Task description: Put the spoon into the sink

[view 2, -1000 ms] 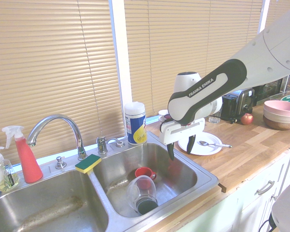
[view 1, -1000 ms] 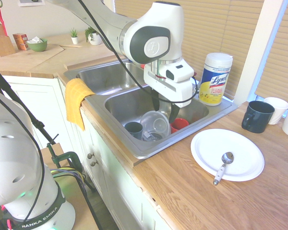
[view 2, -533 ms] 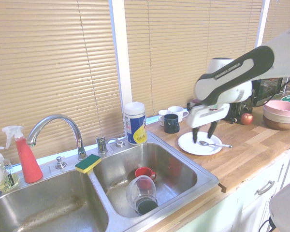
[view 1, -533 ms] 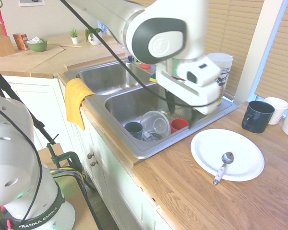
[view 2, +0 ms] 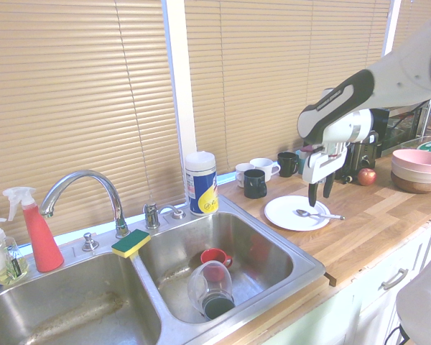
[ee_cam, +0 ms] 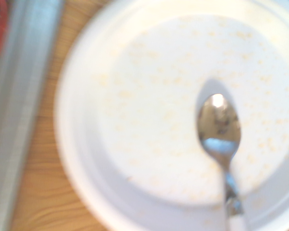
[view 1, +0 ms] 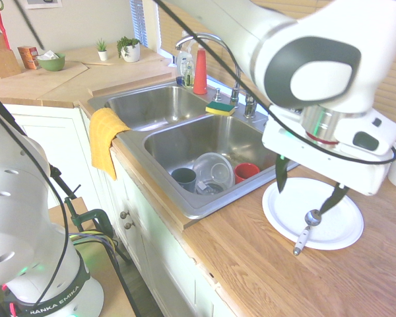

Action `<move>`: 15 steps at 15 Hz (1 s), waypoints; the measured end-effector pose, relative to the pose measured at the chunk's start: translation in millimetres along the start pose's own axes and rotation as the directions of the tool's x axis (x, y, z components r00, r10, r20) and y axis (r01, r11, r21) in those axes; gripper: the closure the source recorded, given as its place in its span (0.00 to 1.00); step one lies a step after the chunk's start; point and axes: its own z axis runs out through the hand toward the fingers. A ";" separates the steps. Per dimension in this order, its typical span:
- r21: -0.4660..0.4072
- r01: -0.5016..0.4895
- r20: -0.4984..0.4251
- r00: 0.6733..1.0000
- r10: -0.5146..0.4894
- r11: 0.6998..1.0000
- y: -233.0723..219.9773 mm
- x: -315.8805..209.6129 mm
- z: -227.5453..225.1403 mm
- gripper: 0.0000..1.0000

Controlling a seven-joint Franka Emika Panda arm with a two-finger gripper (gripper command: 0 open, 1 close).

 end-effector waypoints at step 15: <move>-0.033 0.026 0.041 0.999 -0.025 0.999 8.9 12.6 54.5 1.00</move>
